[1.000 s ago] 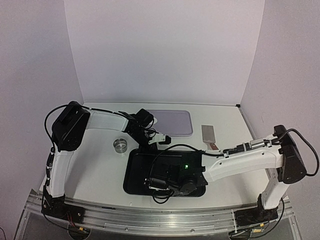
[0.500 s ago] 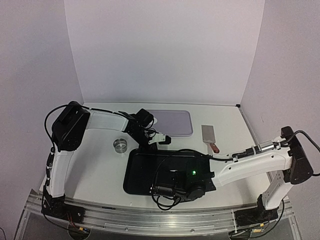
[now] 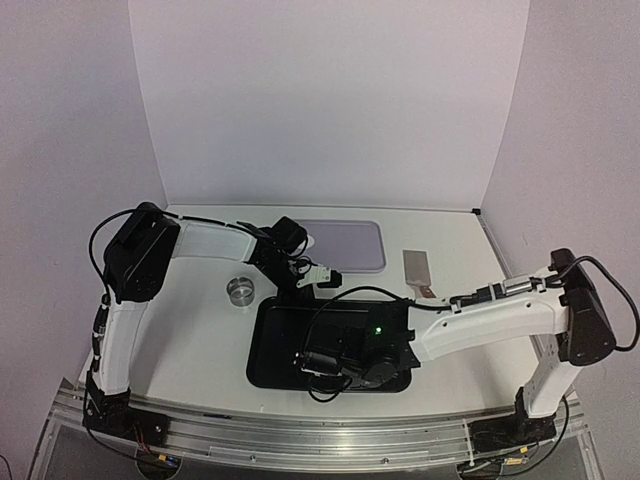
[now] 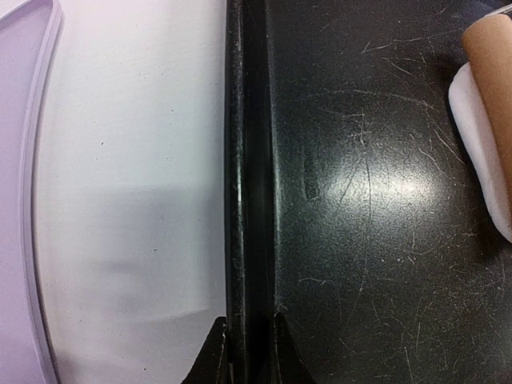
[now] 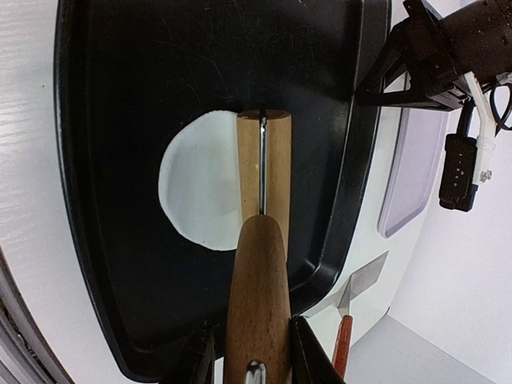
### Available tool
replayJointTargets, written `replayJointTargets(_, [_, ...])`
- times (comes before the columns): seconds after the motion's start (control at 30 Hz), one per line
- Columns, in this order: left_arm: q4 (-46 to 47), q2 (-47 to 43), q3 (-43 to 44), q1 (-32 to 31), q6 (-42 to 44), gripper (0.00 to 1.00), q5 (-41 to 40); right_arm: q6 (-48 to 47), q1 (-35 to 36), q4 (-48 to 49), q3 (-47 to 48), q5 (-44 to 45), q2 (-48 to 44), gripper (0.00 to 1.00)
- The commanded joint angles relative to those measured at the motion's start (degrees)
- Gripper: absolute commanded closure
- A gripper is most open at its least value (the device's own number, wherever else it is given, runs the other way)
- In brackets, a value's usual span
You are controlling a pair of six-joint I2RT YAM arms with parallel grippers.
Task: Roll out the dumpling wrappers from the dough
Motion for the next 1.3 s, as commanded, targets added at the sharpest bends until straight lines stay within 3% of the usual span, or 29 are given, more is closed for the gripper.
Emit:
replayJointTargets(0.0, [4.00, 0.92, 1.92, 0.95, 3.13, 1.00, -7.81, 6.14, 4.99, -10.00, -2.17, -8.22, 0.00, 1.00])
replayJointTargets(0.23, [4.15, 1.18, 1.80, 0.94, 3.05, 1.00, -7.64, 8.05, 6.50, -13.44, -0.84, -8.49, 1.37, 1.00])
replayJointTargets(0.6, [4.11, 0.69, 2.00, 0.95, 2.98, 1.00, -7.85, -0.32, -3.67, -9.30, 0.93, -9.47, 5.11, 1.00])
replayJointTargets(0.8, [3.99, 0.44, 2.33, 0.91, 3.16, 1.00, -7.99, 3.58, -3.04, -8.81, -0.27, -9.50, 5.46, 1.00])
replayJointTargets(1.07, [4.11, 0.61, 1.86, 0.99, 3.13, 1.00, -7.86, 8.44, 3.87, -12.02, -0.91, -9.77, 2.11, 1.00])
replayJointTargets(1.27, [4.24, 0.61, 1.22, 0.96, 3.69, 1.00, -8.07, 4.49, 0.38, -10.85, -0.82, -8.51, 3.97, 1.00])
